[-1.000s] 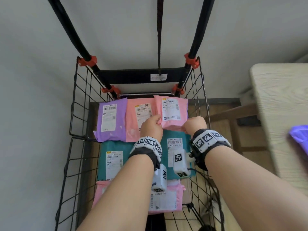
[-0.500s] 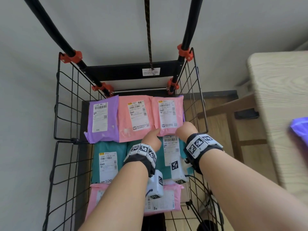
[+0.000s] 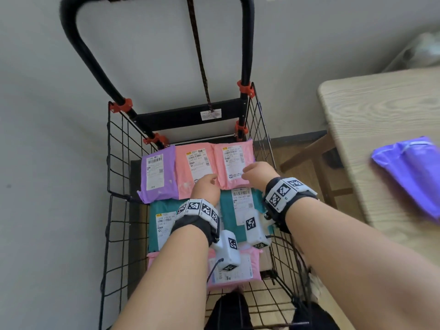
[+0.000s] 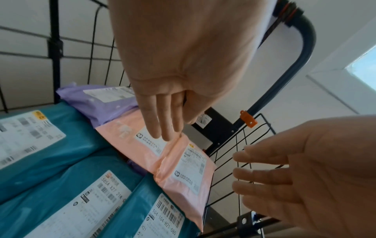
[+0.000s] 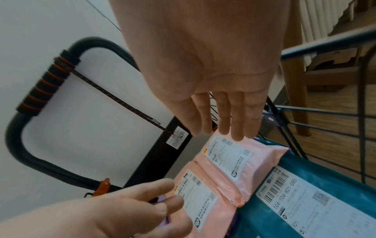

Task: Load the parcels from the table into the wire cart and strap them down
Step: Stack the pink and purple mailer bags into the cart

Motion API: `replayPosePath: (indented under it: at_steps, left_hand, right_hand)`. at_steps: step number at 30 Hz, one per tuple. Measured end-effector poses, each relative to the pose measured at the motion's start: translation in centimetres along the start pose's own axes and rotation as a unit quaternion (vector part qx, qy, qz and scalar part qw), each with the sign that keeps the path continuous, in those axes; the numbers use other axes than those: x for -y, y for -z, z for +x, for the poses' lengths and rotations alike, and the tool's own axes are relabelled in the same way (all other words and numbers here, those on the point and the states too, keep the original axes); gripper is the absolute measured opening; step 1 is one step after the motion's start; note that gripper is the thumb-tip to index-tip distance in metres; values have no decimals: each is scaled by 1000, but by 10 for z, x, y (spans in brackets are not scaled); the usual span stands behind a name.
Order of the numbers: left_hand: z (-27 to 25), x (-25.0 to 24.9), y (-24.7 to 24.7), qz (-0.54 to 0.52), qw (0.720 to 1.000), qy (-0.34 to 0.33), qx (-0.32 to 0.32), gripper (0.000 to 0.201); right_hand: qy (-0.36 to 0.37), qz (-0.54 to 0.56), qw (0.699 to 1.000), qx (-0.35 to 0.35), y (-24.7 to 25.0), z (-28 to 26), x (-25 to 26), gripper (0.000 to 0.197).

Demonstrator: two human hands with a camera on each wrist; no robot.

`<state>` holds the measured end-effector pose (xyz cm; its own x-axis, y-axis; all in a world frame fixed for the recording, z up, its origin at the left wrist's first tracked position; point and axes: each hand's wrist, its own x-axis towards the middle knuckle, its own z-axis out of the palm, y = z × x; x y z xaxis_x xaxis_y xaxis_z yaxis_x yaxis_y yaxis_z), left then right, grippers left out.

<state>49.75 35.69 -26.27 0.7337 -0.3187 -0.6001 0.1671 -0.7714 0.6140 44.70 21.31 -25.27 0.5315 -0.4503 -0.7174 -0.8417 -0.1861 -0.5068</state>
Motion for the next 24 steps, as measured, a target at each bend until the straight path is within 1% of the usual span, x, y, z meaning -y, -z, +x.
replayPosePath:
  at_steps: [3, 5, 6, 9, 11, 14, 17, 20, 22, 24]
  left_hand:
    - [-28, -17, 6, -2, 1000, -13, -29, 50]
    - [-44, -34, 7, 0, 999, -30, -40, 52]
    - [-51, -44, 6, 8, 998, -41, -45, 53]
    - [-73, -73, -4, 17, 996, -69, -61, 54]
    - [-86, -91, -18, 8, 994, -79, -73, 52]
    - [-107, -115, -53, -3, 992, -97, -77, 44]
    - [-121, -137, -102, -18, 991, -113, -64, 38]
    - [-133, -157, -156, -38, 993, -103, -48, 35]
    - [-141, -169, -191, -20, 994, -103, -32, 34]
    - [-148, -181, -225, 4, 994, -111, -15, 36]
  right_hand:
    - [13, 38, 999, -11, 15, -25, -2, 31]
    - [38, 82, 996, -24, 27, -39, -6, 30]
    - [47, 88, 994, -33, 36, -45, -10, 29]
    - [66, 115, 989, -61, 64, -62, -22, 24]
    - [84, 150, 983, -67, 87, -71, -36, 25]
    - [90, 175, 978, -76, 126, -81, -68, 33]
    - [80, 183, 974, -109, 169, -90, -109, 29]
    - [77, 158, 972, -157, 207, -96, -156, 28]
    - [82, 147, 969, -180, 232, -98, -185, 27]
    - [74, 122, 972, -188, 256, -104, -212, 27]
